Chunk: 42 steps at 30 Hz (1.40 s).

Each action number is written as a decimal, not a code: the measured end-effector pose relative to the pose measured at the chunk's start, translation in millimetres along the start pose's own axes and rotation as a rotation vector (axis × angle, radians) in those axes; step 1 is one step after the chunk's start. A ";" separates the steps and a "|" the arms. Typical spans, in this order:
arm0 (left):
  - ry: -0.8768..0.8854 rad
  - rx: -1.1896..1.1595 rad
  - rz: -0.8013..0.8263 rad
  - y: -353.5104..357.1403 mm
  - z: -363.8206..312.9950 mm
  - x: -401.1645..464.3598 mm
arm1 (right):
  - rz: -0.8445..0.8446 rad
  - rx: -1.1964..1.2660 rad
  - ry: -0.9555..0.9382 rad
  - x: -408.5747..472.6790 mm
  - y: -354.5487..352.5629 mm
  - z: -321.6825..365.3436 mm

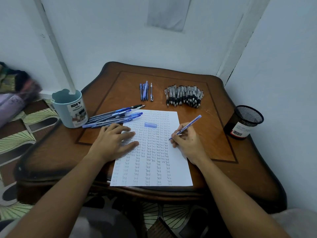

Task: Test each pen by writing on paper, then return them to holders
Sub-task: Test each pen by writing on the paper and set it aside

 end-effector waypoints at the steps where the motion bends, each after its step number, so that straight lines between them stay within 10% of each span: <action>1: 0.001 0.002 0.000 0.1 -0.2 0.2 | 0.002 -0.009 -0.001 0.0 0.4 0.4; 42: -0.028 -0.015 0.057 -2.3 -0.6 0.7 | -0.042 -0.004 0.004 -2.2 -3.1 3.2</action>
Point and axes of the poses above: each hand's wrist, its own x-axis towards the middle knuckle, its own y-axis out of the palm, z = x × y, the point moved 5 cm from there along x, towards the middle knuckle, and after that the axes turned 8 degrees about z, right-handed, at the moved point
